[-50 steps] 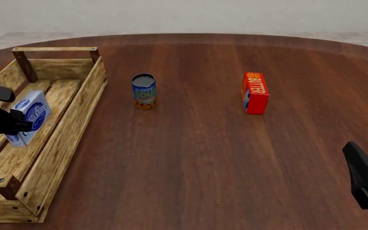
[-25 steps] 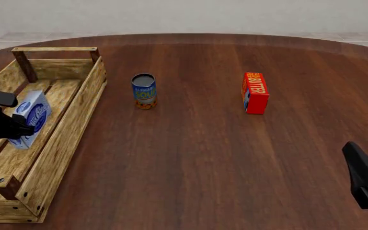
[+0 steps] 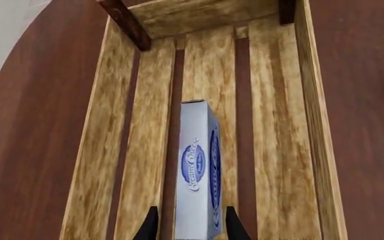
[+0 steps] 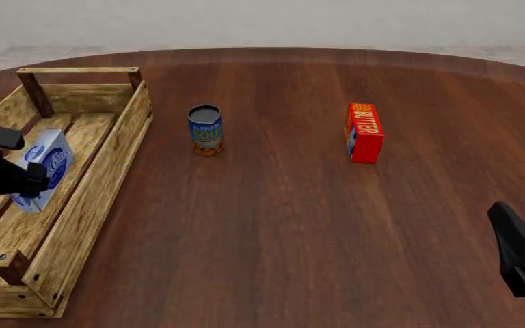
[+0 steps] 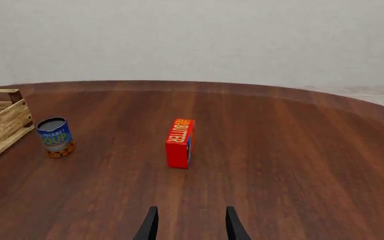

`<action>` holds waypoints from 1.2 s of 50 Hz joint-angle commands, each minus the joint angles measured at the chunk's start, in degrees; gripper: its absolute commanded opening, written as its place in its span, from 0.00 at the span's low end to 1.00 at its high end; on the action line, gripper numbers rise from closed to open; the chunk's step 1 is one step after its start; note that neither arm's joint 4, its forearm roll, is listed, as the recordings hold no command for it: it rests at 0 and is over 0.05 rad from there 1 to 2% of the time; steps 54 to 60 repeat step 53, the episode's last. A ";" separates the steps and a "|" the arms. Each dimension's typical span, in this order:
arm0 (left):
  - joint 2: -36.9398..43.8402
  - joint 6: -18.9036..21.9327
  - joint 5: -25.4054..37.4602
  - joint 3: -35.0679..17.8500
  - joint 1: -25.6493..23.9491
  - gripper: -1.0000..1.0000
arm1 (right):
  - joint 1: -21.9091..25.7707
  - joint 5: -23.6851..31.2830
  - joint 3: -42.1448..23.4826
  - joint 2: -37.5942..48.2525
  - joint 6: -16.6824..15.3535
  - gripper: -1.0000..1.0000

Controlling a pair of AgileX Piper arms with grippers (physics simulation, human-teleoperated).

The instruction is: Pick up the cream cheese and put it in the tray.

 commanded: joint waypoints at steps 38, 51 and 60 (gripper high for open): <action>-21.53 -1.36 13.91 -2.70 -3.75 1.00 | -0.01 -0.07 0.00 0.02 -0.01 1.00; -31.60 -2.95 18.63 -1.99 -4.84 1.00 | -0.08 0.33 0.00 -0.50 0.14 1.00; -34.71 -3.53 19.37 -1.06 -5.40 1.00 | -0.07 0.26 0.00 -0.44 0.17 1.00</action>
